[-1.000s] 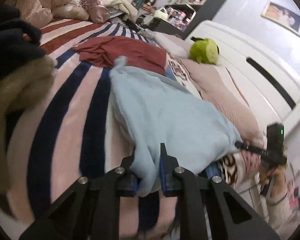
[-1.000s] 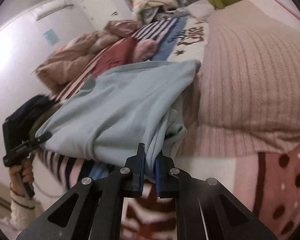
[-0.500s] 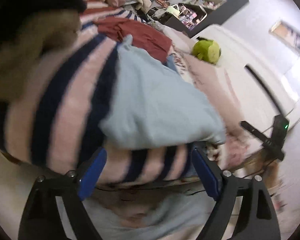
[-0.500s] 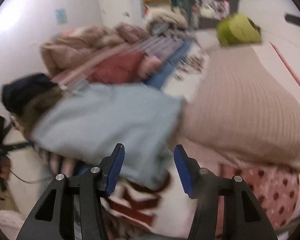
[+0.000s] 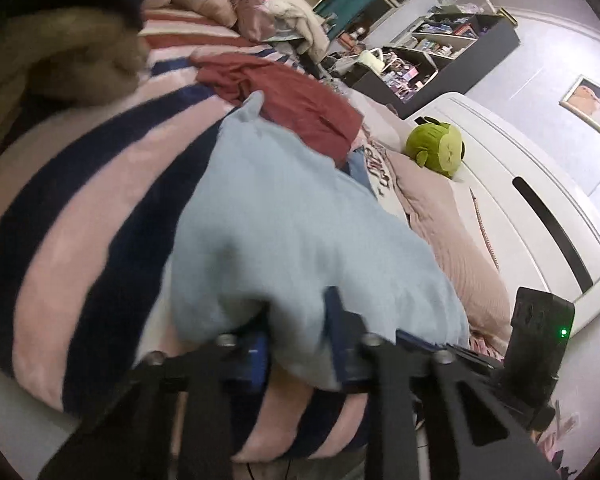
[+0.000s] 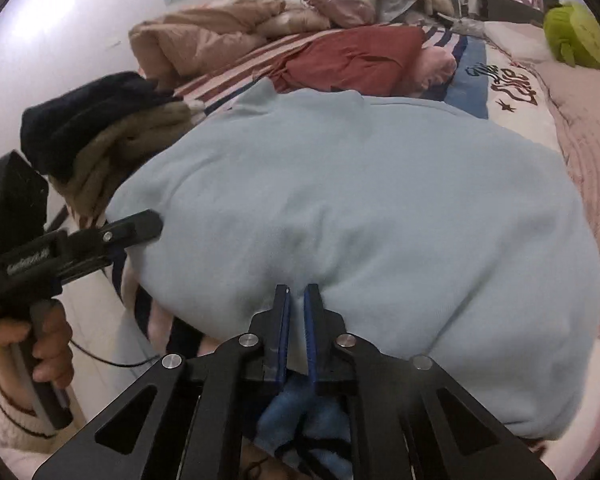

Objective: Fold small clothes

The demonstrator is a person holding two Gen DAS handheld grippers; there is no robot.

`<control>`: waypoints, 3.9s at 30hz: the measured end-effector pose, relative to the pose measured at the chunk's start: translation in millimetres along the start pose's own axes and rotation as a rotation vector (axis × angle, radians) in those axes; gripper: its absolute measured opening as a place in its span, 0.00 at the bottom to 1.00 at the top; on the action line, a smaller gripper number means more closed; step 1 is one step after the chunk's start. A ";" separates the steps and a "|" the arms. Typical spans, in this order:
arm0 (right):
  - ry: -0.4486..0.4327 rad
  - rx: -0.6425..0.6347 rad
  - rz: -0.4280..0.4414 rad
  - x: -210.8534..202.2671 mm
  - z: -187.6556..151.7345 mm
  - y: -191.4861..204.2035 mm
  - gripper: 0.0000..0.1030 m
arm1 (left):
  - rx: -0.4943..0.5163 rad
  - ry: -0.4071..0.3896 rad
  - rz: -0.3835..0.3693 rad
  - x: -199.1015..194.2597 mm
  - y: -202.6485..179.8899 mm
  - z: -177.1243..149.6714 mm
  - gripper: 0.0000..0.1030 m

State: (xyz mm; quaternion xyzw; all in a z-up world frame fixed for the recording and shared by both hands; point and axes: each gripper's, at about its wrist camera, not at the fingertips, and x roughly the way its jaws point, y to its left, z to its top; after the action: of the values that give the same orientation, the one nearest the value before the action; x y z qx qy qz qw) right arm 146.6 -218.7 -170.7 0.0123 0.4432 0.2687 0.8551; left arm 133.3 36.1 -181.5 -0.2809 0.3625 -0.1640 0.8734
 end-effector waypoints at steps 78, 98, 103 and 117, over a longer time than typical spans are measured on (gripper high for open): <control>-0.034 0.387 0.482 -14.9 82.3 -102.4 0.17 | 0.400 0.288 -0.280 4.6 -82.0 78.7 0.28; 0.031 0.084 0.688 66.7 306.3 244.7 0.17 | 0.173 -0.101 0.221 -259.6 88.0 289.0 0.29; 0.132 0.105 0.628 125.9 285.2 266.7 0.18 | 0.032 -0.062 0.264 -243.7 168.3 273.1 0.34; 0.055 0.038 0.537 94.7 300.4 232.8 0.57 | 0.127 -0.214 0.394 -271.1 137.3 264.0 0.70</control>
State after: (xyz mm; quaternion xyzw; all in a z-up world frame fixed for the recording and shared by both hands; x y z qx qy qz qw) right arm 315.6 90.1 0.8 0.1382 0.4518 0.4779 0.7405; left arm 150.8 375.4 34.4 -0.1651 0.3047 0.0181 0.9379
